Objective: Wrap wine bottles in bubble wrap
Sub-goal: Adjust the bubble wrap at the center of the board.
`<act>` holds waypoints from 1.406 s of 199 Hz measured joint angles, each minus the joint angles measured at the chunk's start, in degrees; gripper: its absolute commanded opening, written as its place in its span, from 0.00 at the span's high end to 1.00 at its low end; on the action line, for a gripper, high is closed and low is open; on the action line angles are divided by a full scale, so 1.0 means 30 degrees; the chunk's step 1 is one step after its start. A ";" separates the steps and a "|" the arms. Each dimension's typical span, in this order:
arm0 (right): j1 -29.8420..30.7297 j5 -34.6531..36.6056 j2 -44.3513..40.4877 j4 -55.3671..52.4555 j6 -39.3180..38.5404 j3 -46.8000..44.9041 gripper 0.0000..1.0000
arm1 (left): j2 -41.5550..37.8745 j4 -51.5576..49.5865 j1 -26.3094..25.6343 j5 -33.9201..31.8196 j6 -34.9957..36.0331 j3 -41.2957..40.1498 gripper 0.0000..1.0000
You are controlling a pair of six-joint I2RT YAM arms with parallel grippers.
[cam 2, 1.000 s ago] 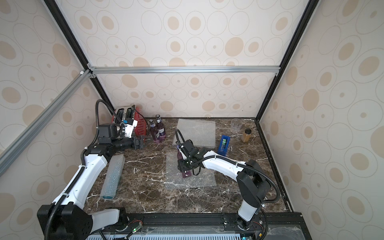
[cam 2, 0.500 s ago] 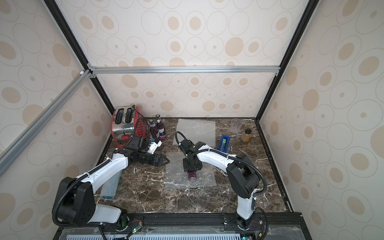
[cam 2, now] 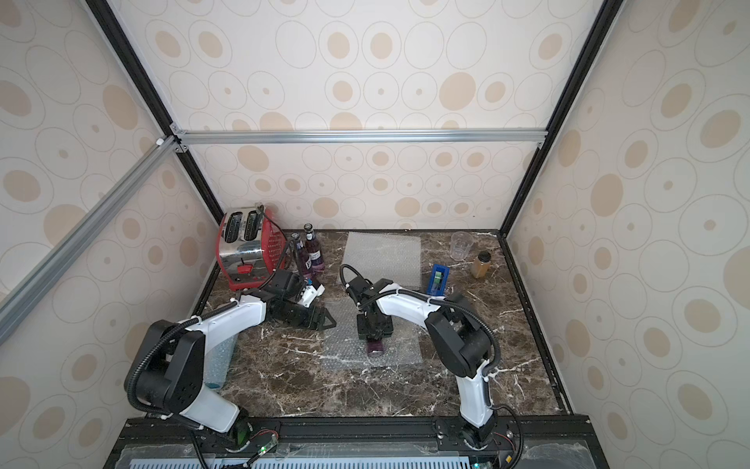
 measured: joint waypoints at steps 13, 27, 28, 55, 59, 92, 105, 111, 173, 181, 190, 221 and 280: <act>0.0000 -0.0007 0.0007 0.0000 0.0022 0.0000 0.71 | 0.0590 -0.0102 -0.0364 -0.0015 -0.0124 0.0372 0.36; 0.0000 0.0000 0.0007 0.0022 0.0022 0.0000 0.64 | 0.1290 -0.0087 -0.0583 0.0022 -0.0393 0.0772 0.43; 0.0000 0.0000 0.0007 0.0022 0.0029 0.0000 0.64 | 0.1370 -0.0095 -0.0590 0.0051 -0.0415 0.0809 0.44; 0.0000 0.0007 0.0044 0.0022 0.0044 0.0000 0.54 | 0.2739 -0.0357 -0.0656 0.0007 -0.0758 0.1501 0.55; 0.0000 0.0000 0.0044 0.0022 0.0044 0.0000 0.54 | 0.2929 -0.0386 -0.0656 -0.0022 -0.0801 0.1596 0.56; 0.0000 0.0007 0.0051 0.0117 0.0051 0.0000 0.46 | 0.4284 -0.0707 -0.0663 -0.0087 -0.1035 0.2193 0.62; 0.0000 0.0000 0.0051 0.0124 0.0087 0.0000 0.42 | 0.4539 -0.0940 -0.0678 -0.0131 -0.1027 0.2528 0.64; 0.0000 0.0000 0.0051 0.0146 0.0117 -0.0007 0.41 | 0.4619 -0.0976 -0.0685 -0.0204 -0.1020 0.2637 0.64; 0.0000 -0.0073 0.0058 0.0838 0.0357 -0.0007 0.34 | 0.5508 -0.1960 -0.0743 -0.0954 -0.0794 0.3978 0.65; 0.0000 -0.0073 0.0058 0.0867 0.0393 -0.0007 0.34 | 0.5544 -0.2142 -0.0750 -0.1158 -0.0721 0.4109 0.65; 0.0000 -0.0087 0.0058 0.0903 0.0430 -0.0007 0.34 | 0.5581 -0.2412 -0.0780 -0.1457 -0.0612 0.4306 0.65; -0.0058 -0.0080 0.0058 0.1202 0.0852 -0.0015 0.39 | 0.5610 -0.2900 -0.0801 -0.2594 -0.0095 0.4758 0.65; -0.0226 -0.0568 -0.0182 0.2259 0.2346 -0.0612 0.60 | 0.5712 -0.3745 -0.0816 -0.3446 0.0495 0.5231 0.59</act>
